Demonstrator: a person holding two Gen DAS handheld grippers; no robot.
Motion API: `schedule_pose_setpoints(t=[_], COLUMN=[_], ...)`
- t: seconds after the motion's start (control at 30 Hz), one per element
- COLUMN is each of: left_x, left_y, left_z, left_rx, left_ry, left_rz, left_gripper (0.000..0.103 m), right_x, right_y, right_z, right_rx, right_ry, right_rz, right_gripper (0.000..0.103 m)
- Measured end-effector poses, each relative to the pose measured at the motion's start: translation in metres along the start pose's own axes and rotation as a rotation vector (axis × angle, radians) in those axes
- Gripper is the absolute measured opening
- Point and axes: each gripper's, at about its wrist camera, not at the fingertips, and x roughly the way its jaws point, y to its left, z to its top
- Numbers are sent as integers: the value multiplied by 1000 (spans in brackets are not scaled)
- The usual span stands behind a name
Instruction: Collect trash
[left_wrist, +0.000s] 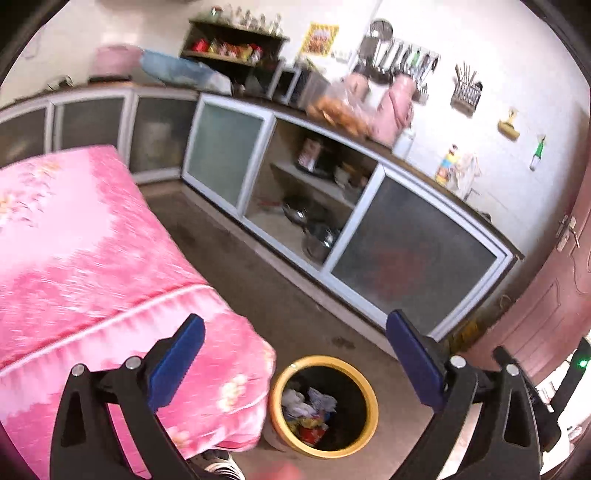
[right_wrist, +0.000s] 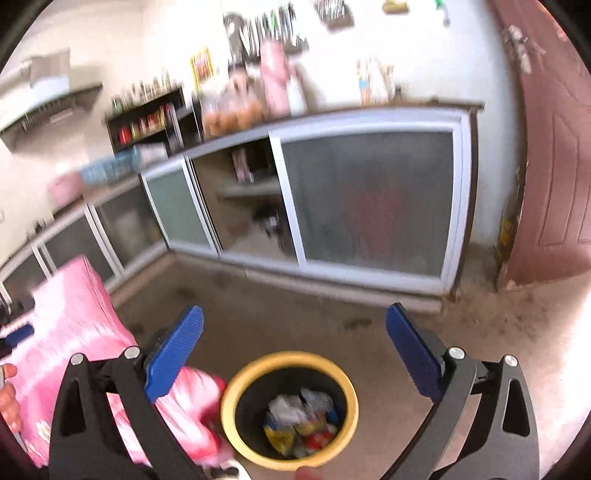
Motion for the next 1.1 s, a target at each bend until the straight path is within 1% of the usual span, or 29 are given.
schedule_pose_setpoints(t=[0.07, 0.1, 0.13, 0.2, 0.23, 0.3, 0.33, 0.4, 0.47, 0.53, 0.57, 0.6, 0.67, 0.73, 0.8, 0.87, 0.9, 0.97, 1.03, 1.1], left_x=[-26, -38, -47, -66, -76, -96, -109, -128, -155, -178, -189, -199, -215, -227, -233, -234, -235, -233, -228, -222], left_y=[7, 9, 10, 13, 15, 20, 21, 22, 24, 26, 26, 26, 25, 23, 21, 20, 21, 22, 22, 20], left_z=[-1, -2, -4, -8, -10, -13, -15, -17, -20, -20, -21, -22, -24, -28, -33, -41, -47, -58, -74, -91], left_rx=[17, 33, 47, 69, 76, 90, 105, 122, 138, 135, 137, 145, 157, 162, 172, 174, 160, 137, 111, 105], left_ry=[-55, -82, -100, -126, -140, -183, -214, -253, -324, -378, -397, -412, -424, -431, -419, -412, -412, -403, -394, -392], left_rz=[27, 49, 66, 85, 96, 125, 148, 185, 223, 254, 268, 274, 277, 278, 285, 318, 327, 344, 361, 363], left_gripper=[95, 95, 95, 95, 95, 95, 95, 95, 95, 95, 95, 95, 95, 95, 95, 95, 95, 95, 95, 95], right_x=[-13, -17, -25, -43, -57, -79, -93, -114, -140, -157, -162, -166, -169, -177, -187, -194, -197, -199, -202, -202], right_y=[9, 14, 21, 33, 43, 59, 72, 91, 111, 120, 124, 130, 137, 138, 140, 141, 140, 139, 138, 137], right_z=[5, 7, 10, 10, 10, 11, 12, 11, 7, 3, 4, 4, 6, 4, -2, -12, -17, -34, -53, -71], right_rx=[11, 12, 2, -21, -38, -81, -101, -125, -145, -111, -99, -99, -107, -88, -90, -96, -99, -112, -139, -131], right_ry=[-21, -22, -31, -77, -120, -191, -245, -329, -432, -485, -476, -440, -371, -349, -358, -368, -368, -368, -397, -427], right_rz=[3, -17, -41, -39, -47, -93, -149, -198, -182, -137, -102, -70, -48, -22, -32, -56, -66, -102, -140, -164], right_gripper=[95, 95, 95, 95, 95, 95, 95, 95, 95, 95, 95, 95, 95, 95, 95, 95, 95, 95, 95, 95])
